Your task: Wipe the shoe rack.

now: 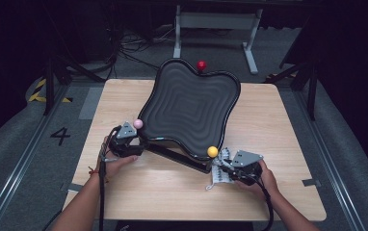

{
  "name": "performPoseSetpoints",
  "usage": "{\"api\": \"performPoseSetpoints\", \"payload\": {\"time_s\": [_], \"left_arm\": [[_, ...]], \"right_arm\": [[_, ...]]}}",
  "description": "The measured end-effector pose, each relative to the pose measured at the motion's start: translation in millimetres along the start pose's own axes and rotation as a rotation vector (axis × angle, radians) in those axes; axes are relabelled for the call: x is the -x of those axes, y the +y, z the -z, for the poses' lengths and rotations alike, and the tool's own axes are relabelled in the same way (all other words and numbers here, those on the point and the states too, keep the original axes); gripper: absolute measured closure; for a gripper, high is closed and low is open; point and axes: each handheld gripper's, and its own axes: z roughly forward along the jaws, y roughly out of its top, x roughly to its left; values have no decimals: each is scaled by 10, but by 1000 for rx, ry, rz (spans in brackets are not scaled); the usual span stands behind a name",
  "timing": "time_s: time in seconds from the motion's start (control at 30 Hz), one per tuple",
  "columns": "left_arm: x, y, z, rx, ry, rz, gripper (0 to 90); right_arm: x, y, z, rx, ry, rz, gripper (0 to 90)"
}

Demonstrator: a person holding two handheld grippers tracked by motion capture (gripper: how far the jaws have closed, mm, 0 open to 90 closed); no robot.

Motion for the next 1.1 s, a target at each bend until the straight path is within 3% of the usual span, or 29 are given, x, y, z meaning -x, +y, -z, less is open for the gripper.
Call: {"api": "performPoseSetpoints", "payload": {"time_s": [0.07,0.23,0.33,0.4,0.5,0.7,0.8,0.87,0.97,1.1], "left_arm": [[-8,15,-15,3,2,4,432],[-4,45,-43,1,-8,5,445],[5,60,-48,-1,-12,-14,457],[6,61,-47,-1,-11,-15,461],[4,48,-39,5,-21,11,471],[-31,34,-34,2,-6,14,453],[-33,24,-39,-4,-27,20,472],[-18,33,-42,-9,-23,8,499],[-7,38,-32,-14,-23,-4,535],[30,29,-14,-13,-41,0,576]], "right_arm": [[0,16,93,38,-6,-10,757],[73,83,367,159,-91,-76,780],[67,120,471,227,-130,-77,793],[-6,137,516,265,-150,-50,797],[-89,155,542,282,-161,-28,801],[-144,144,639,291,-180,-21,806],[-185,159,688,317,-185,1,807],[-228,199,689,334,-156,34,807],[-300,265,616,312,-130,91,806],[-317,273,523,284,-102,99,805]]}}
